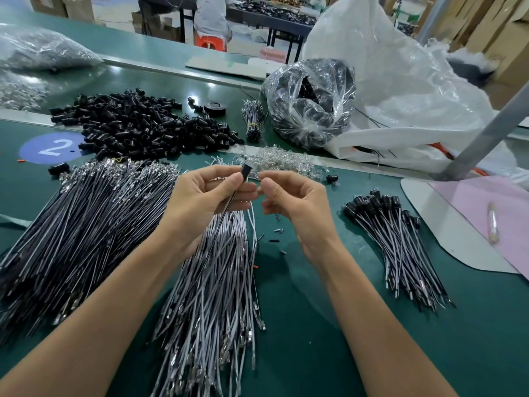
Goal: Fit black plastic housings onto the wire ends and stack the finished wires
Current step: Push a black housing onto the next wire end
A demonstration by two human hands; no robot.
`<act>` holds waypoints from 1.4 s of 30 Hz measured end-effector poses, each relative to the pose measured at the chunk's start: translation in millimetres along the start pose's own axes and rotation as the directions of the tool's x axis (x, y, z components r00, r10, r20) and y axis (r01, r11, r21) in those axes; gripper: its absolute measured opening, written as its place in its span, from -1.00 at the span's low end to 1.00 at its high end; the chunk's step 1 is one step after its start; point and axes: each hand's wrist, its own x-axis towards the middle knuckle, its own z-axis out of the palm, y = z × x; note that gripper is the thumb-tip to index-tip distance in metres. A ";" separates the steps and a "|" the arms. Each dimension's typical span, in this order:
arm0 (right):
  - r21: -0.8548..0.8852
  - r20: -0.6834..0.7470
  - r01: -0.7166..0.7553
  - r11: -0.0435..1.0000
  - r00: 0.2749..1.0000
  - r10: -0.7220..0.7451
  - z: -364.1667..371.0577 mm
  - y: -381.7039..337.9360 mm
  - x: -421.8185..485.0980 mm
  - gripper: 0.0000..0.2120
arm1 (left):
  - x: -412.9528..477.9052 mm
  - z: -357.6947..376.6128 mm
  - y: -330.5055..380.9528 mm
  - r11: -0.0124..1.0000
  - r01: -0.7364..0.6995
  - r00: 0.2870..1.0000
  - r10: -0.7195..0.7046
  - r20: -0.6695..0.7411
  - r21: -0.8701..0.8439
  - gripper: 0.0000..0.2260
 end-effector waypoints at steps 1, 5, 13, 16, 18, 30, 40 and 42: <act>-0.046 0.003 -0.025 0.999 1.000 0.025 3.1 0.1 -1.6 -0.90 | 0.0 0.0 0.7 1.000 -0.003 1.000 0.003 -0.024 -0.019 -0.76; -0.217 0.101 -0.110 0.970 0.986 0.134 22.1 2.7 -8.3 -0.80 | -0.5 2.5 2.2 0.996 -0.094 0.991 0.093 -0.097 -0.006 -0.79; 0.002 0.232 -0.103 0.995 0.968 0.100 32.6 -18.4 -20.1 -0.86 | -2.0 2.8 10.3 0.996 -0.090 0.987 0.087 -0.137 -0.019 -0.72; -0.078 -0.064 -0.003 0.997 0.998 -0.002 -6.0 -40.2 -29.3 -0.82 | 1.2 -8.5 17.6 0.989 -0.146 0.956 0.145 -0.254 0.015 -0.81; -0.372 -0.305 0.025 0.928 0.941 -0.147 -40.6 -48.4 -40.7 -0.83 | 2.9 -17.5 21.3 0.983 -0.176 0.923 0.183 -0.338 0.053 -0.83; -0.920 -0.387 -0.378 0.107 0.919 -0.079 -77.1 -53.2 -54.7 -0.67 | 5.4 -47.9 36.7 0.507 -0.031 0.977 0.199 -0.082 0.861 -0.76; -0.930 -0.063 -0.024 0.366 0.993 -0.097 20.7 -14.2 -2.4 -0.83 | -0.8 -46.9 31.4 -0.040 0.102 0.995 0.026 -0.101 0.994 -0.89; -0.924 -0.062 -0.016 0.383 0.992 -0.107 25.8 -9.6 4.8 -0.83 | 0.0 -42.9 27.0 -0.087 0.128 0.992 0.026 -0.126 0.988 -0.86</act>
